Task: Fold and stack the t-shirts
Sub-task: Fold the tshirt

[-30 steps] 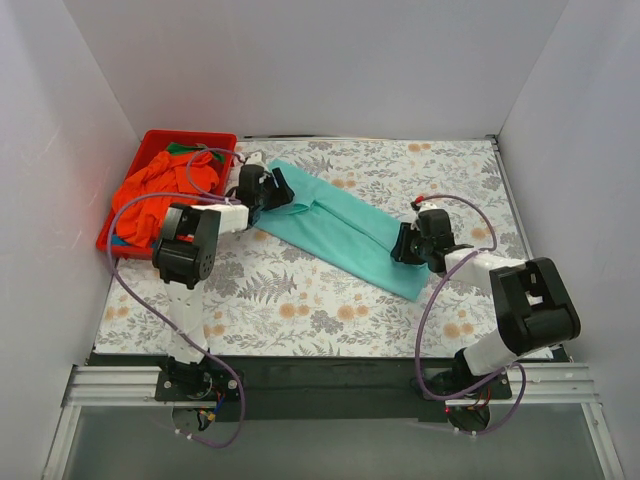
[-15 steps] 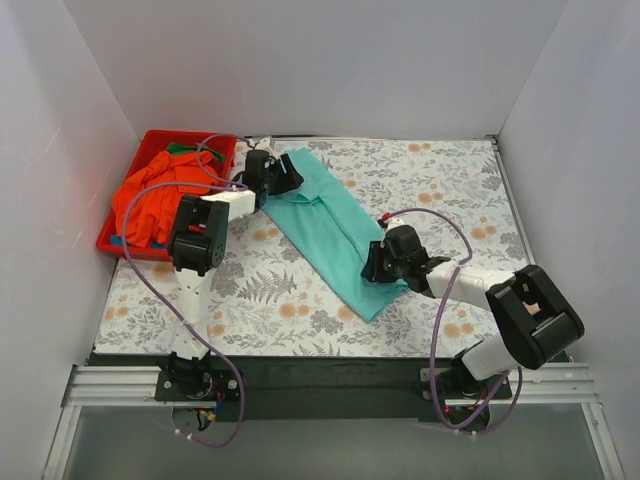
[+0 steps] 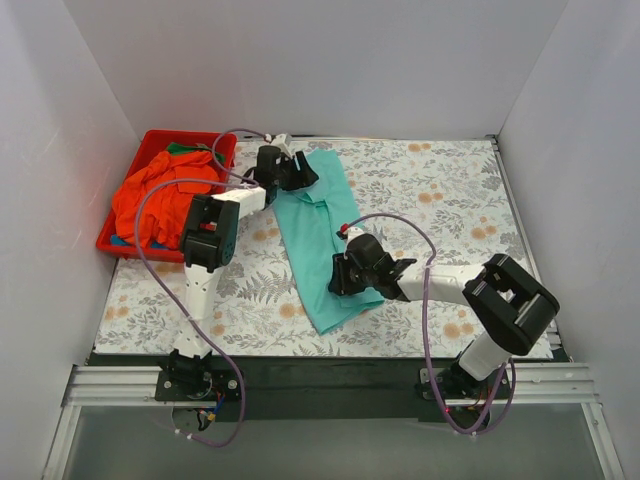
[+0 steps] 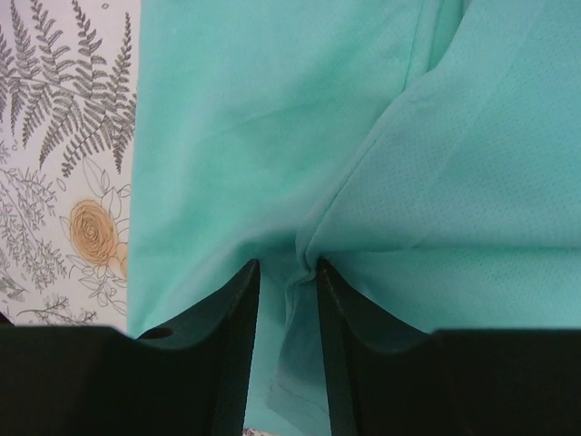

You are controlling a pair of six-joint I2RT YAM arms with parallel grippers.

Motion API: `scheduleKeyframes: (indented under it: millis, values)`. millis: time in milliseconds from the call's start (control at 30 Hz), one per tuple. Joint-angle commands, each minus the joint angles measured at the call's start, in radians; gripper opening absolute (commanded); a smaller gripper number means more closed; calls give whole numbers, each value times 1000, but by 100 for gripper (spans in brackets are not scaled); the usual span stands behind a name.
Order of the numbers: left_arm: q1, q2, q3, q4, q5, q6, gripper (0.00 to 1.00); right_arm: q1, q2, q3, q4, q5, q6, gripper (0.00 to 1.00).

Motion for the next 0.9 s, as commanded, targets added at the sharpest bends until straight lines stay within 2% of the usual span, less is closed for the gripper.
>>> scheduleKeyframes:
  millis: [0,533,733,867]
  values:
    - [-13,82,3,-190,36,18,58,46,40,-15,-109,-3,19,38]
    - [-22,151,128,-202,80,15,59,126,-40,-44,-109,20,39,40]
    - [-45,122,165,-202,88,36,61,131,-152,-49,-158,71,23,43]
    - [-62,42,194,-205,77,45,62,132,-274,-67,-225,121,17,43]
